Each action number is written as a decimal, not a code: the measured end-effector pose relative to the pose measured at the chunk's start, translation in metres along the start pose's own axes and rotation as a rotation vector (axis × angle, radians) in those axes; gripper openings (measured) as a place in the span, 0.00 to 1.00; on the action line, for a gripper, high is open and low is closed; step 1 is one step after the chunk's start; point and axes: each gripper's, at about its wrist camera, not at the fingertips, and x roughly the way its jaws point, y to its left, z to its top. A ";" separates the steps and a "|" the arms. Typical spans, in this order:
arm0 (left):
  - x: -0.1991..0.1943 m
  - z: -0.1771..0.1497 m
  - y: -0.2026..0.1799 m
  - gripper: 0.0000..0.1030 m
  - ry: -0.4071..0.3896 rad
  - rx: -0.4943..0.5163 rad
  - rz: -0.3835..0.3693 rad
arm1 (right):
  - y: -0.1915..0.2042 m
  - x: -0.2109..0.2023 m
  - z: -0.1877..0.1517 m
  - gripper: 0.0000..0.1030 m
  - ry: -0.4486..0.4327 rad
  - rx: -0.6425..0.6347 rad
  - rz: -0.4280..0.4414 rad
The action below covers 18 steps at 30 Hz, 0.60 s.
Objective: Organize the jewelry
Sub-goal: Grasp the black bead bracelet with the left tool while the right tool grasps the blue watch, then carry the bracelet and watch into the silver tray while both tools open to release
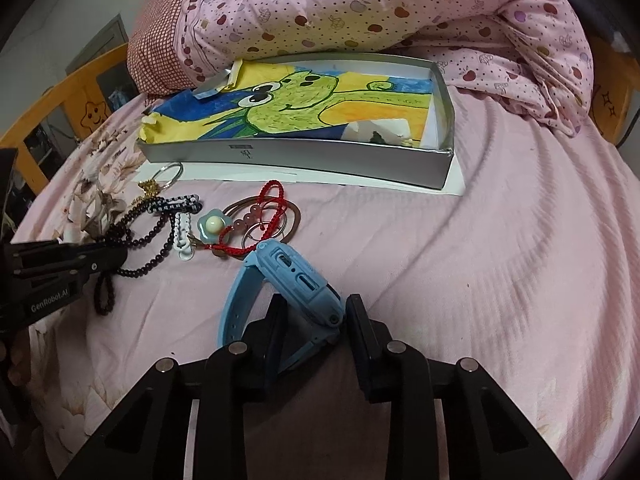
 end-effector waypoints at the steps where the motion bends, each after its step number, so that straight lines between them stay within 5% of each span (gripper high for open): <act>1: -0.001 0.000 0.000 0.09 -0.001 0.001 -0.001 | -0.001 0.000 0.000 0.27 -0.001 0.007 0.005; 18: -0.050 -0.001 -0.006 0.09 -0.115 0.019 -0.003 | 0.012 -0.032 0.012 0.25 -0.138 -0.007 0.024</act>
